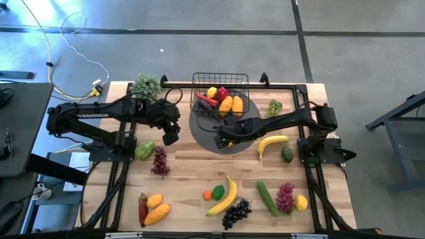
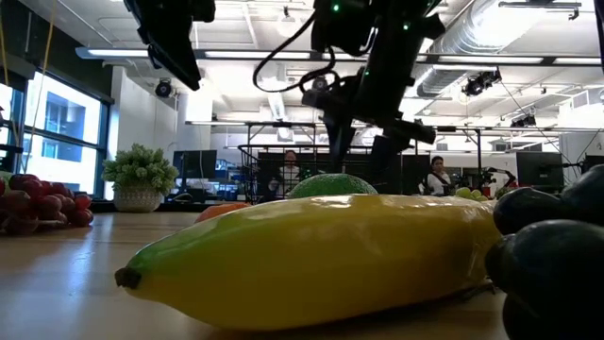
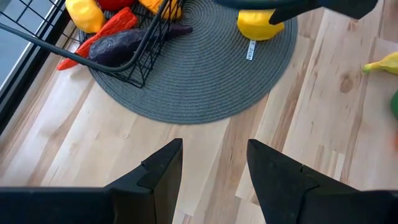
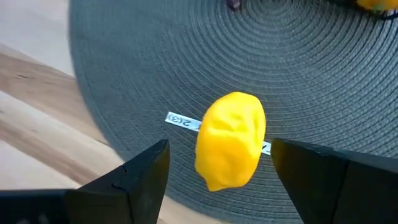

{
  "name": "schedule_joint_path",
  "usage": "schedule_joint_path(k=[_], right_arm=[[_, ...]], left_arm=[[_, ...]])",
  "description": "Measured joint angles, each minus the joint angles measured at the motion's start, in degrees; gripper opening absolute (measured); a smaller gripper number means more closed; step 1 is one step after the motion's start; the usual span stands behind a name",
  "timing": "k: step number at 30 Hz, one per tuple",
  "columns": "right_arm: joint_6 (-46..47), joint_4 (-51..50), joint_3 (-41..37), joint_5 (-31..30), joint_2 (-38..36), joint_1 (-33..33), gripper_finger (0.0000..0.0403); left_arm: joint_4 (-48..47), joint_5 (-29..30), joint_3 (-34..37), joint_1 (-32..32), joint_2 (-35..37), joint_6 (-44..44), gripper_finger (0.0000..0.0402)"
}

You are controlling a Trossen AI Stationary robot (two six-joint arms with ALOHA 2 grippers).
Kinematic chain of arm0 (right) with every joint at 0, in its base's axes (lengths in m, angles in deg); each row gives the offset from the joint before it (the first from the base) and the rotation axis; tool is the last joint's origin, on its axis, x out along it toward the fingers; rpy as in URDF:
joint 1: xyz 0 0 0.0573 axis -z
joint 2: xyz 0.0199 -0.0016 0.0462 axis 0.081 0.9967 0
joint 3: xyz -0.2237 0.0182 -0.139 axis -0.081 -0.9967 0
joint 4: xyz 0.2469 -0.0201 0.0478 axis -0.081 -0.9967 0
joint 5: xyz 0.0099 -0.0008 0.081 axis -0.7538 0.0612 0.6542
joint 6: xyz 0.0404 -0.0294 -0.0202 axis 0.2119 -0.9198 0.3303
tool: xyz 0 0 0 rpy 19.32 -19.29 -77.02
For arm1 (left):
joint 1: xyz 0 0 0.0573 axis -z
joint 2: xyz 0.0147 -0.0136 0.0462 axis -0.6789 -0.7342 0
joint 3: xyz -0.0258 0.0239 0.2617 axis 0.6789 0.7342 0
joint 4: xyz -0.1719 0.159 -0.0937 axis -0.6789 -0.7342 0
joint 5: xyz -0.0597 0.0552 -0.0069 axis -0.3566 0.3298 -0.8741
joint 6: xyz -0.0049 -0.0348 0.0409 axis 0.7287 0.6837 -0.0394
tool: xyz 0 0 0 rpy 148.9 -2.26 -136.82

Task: Build produce basket
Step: Put the lemon into the wire basket

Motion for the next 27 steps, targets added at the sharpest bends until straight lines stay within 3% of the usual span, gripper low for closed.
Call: schedule_joint_path(k=[12,15,22,27], right_arm=[[1.7,0.3,0.0,0.4,4.7,0.0,0.0254],[1.7,0.3,0.0,1.2,5.2,0.0,0.0226],[0.9,0.4,0.1,2.2,5.3,0.4,0.0107],[-3.0,1.8,0.1,6.3,4.6,1.1,0.0105]], left_arm=[[0.0,0.0,0.0,0.0,0.0,0.0,0.017],[0.0,0.0,0.0,0.0,0.0,-0.7,0.017],[0.0,0.3,0.0,0.0,0.0,-1.5,0.017],[0.0,0.8,0.0,-0.1,0.0,-1.5,0.017]])
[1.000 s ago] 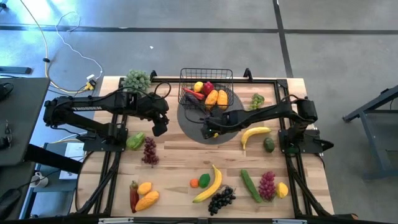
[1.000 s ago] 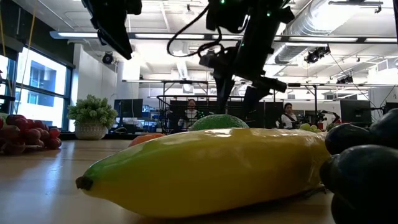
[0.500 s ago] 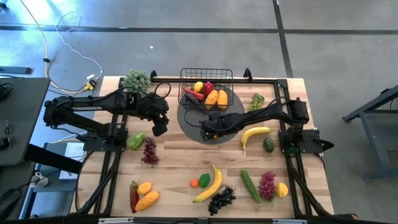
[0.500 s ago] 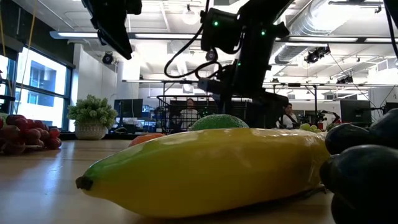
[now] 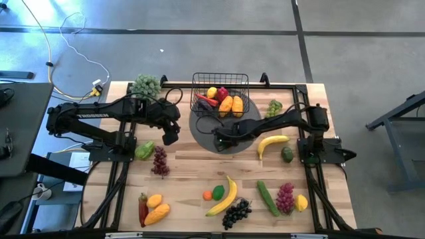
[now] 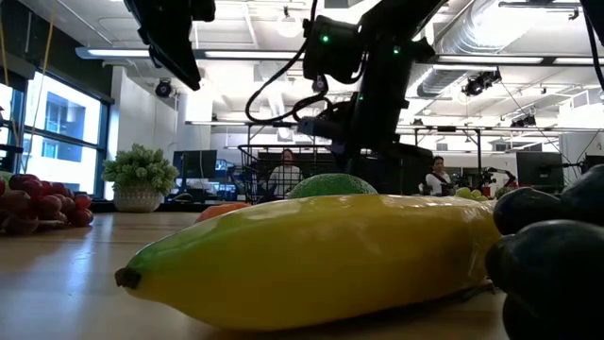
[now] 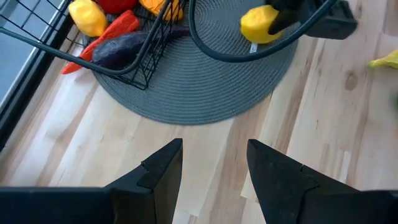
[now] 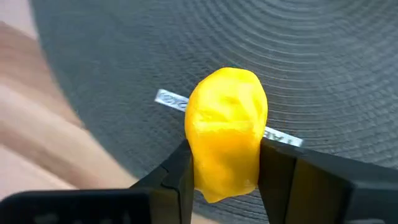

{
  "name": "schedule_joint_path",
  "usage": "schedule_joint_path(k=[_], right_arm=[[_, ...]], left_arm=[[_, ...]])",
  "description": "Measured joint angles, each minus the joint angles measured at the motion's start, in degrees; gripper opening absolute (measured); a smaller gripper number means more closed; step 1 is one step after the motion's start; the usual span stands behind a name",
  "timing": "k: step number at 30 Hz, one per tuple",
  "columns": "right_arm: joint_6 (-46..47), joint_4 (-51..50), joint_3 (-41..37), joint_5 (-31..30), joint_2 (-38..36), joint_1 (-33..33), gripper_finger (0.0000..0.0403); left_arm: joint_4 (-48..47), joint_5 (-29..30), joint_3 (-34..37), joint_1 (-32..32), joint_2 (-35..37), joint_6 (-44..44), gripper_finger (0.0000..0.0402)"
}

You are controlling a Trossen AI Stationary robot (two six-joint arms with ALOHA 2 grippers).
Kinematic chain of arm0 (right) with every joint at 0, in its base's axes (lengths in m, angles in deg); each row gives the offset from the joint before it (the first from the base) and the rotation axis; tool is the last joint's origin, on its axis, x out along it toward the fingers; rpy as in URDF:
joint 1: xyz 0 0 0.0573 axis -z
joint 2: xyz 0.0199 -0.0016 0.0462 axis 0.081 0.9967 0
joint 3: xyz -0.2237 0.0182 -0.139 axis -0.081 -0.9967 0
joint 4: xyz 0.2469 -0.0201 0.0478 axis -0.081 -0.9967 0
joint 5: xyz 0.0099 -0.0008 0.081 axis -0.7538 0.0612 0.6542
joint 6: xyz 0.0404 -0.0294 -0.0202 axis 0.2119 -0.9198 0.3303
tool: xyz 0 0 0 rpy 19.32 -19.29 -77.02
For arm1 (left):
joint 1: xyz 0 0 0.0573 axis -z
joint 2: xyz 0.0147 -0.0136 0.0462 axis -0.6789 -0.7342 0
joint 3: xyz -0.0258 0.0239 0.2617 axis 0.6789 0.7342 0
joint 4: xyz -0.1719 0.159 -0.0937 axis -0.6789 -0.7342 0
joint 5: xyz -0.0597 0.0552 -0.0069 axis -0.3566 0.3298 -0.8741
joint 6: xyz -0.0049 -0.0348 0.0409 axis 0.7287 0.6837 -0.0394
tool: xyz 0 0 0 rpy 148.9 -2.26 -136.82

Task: Build produce basket
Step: Put the lemon into the wire basket

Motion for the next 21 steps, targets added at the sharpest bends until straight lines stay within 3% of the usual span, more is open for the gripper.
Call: schedule_joint_path(k=[7,16,21], right_arm=[[-4.7,5.5,0.0,9.8,-3.1,2.7,0.0105],[-13.9,20.1,0.0,19.9,-8.3,7.2,0.0104],[-18.8,25.7,0.0,22.3,-10.1,10.8,0.0109]], left_arm=[[0.0,4.6,0.0,-0.6,0.0,1.0,0.017],[0.0,4.8,0.0,-4.4,0.0,2.5,0.017],[0.0,4.8,0.0,-6.0,0.0,2.5,0.017]])
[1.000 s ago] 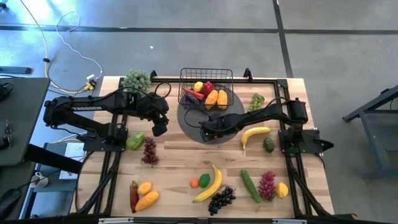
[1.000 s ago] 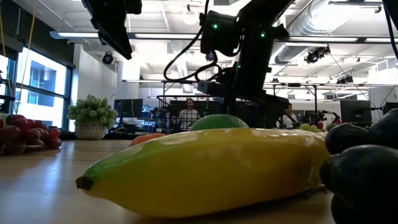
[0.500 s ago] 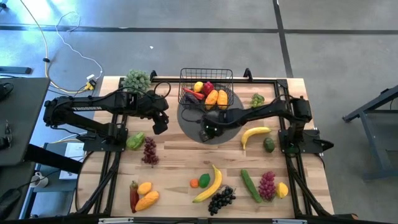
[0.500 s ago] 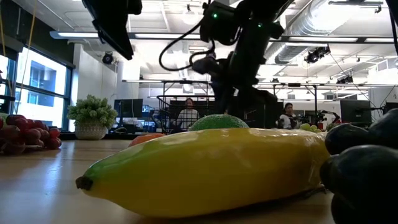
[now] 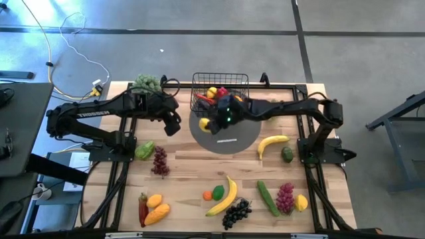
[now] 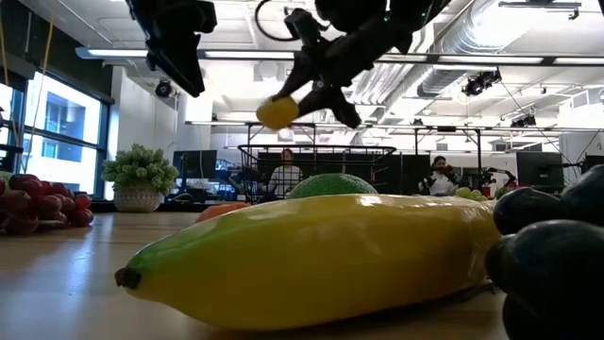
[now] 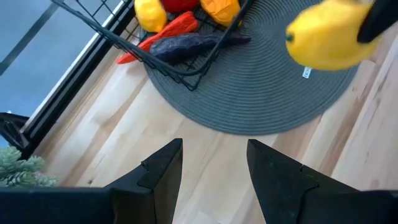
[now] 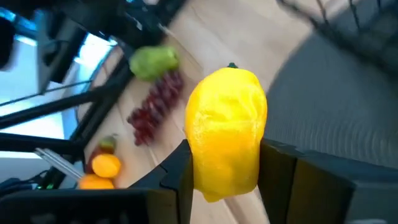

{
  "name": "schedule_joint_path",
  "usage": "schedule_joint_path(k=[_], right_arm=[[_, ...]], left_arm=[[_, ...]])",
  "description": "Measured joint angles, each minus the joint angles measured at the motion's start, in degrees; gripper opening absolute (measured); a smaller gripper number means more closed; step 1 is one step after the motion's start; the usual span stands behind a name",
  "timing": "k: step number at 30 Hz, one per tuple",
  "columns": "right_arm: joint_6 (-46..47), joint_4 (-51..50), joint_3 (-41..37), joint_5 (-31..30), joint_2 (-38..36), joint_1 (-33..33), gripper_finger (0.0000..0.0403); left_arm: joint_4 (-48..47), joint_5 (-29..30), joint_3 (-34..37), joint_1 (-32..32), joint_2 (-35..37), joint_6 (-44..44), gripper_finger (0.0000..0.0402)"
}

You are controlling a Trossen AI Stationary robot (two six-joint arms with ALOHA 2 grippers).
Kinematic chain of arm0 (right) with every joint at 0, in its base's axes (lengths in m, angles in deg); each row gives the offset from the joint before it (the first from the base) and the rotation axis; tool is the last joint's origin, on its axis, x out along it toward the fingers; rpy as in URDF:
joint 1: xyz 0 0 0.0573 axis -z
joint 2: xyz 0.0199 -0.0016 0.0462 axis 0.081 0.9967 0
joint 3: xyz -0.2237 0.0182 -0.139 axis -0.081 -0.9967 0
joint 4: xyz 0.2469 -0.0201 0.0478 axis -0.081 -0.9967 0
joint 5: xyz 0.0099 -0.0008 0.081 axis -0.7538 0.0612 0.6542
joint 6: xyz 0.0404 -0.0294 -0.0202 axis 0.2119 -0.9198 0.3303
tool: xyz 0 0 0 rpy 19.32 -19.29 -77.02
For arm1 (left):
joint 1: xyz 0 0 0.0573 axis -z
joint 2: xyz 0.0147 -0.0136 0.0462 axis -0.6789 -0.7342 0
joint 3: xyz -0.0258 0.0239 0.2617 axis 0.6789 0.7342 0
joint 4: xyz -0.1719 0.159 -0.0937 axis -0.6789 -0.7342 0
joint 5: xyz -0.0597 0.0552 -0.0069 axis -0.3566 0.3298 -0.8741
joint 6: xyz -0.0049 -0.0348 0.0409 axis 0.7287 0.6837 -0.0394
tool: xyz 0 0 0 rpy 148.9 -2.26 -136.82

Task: Build produce basket
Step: Put the lemon into the wire basket

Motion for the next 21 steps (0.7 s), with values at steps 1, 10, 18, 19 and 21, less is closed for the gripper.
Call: schedule_joint_path(k=[1,10,18,19,21], right_arm=[[-1.2,0.7,0.0,0.7,-0.3,0.8,0.011],[-10.3,8.1,0.0,4.0,-0.3,8.2,0.0111],[-18.6,15.8,0.0,0.3,-0.3,14.0,0.0112],[-19.3,16.5,0.0,0.3,-0.3,14.7,0.0112],[-20.5,18.4,0.0,-0.1,0.1,16.0,0.0112]], left_arm=[[0.0,0.0,0.0,-0.3,0.0,0.0,0.017],[0.2,-0.1,0.0,-1.7,0.0,0.1,0.017],[1.4,-0.2,0.0,-1.7,0.0,0.1,0.017],[1.4,-0.2,0.0,-1.7,0.0,0.0,0.017],[1.4,-0.2,0.0,-1.7,0.0,0.0,0.017]])
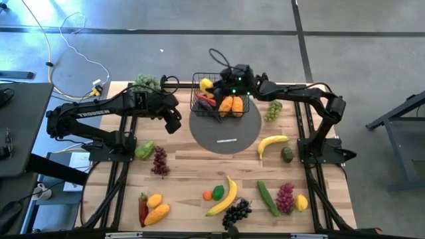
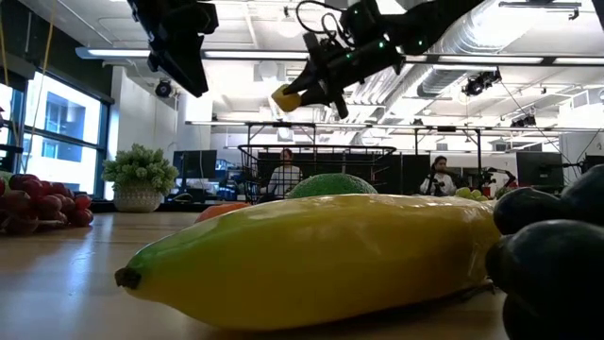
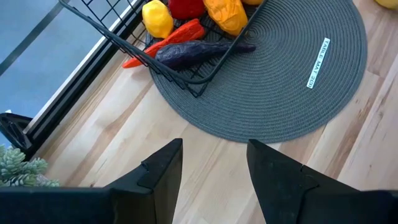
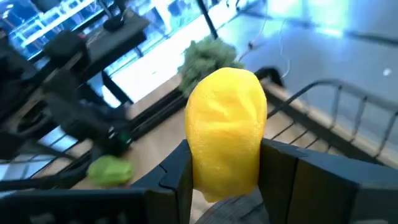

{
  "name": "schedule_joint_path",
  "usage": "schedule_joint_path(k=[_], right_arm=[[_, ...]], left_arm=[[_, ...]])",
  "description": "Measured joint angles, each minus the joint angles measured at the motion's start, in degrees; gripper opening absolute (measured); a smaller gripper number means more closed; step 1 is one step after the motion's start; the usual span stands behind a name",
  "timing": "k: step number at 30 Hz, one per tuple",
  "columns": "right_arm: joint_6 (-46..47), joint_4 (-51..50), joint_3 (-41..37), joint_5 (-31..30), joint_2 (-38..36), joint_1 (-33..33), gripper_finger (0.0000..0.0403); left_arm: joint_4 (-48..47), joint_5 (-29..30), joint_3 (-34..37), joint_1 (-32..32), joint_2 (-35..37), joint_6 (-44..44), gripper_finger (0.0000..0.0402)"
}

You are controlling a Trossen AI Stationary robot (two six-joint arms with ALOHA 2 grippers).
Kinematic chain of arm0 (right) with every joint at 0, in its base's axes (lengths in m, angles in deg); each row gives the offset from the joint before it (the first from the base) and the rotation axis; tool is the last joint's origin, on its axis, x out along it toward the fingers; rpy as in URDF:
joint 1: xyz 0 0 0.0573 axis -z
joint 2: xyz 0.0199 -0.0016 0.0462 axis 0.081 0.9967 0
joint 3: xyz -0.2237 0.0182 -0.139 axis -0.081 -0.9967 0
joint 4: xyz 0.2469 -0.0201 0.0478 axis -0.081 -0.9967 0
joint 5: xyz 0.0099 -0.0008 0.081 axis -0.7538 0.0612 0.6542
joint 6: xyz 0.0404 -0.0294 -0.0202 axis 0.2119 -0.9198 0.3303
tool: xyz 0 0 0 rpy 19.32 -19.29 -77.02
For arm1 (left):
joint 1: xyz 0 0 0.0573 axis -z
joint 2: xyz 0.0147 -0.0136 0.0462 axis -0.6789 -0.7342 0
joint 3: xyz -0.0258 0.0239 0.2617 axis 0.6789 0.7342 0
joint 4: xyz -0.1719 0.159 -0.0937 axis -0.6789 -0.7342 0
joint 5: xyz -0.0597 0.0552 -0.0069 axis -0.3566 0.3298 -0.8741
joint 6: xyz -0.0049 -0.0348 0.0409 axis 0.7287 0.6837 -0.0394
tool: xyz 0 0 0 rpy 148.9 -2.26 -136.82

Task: Build produce basket
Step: Put the lemon into the wire basket

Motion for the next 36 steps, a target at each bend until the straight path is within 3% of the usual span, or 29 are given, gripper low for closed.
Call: schedule_joint_path(k=[13,24,31,36], right_arm=[[-9.1,4.1,0.0,-5.7,6.6,2.3,0.0113],[-6.5,2.6,0.0,-6.9,10.8,2.7,0.0113],[-4.2,2.2,0.0,-7.2,11.0,3.9,0.0118],[-4.5,2.3,0.0,-7.3,11.0,3.8,0.0146]], left_arm=[[-0.1,-0.3,0.0,0.1,0.0,-0.4,0.017],[1.6,-0.5,0.0,0.1,0.0,0.0,0.017],[1.4,-7.4,0.0,0.1,0.0,0.1,0.017],[1.3,-9.9,0.0,0.1,0.0,0.6,0.0177]])
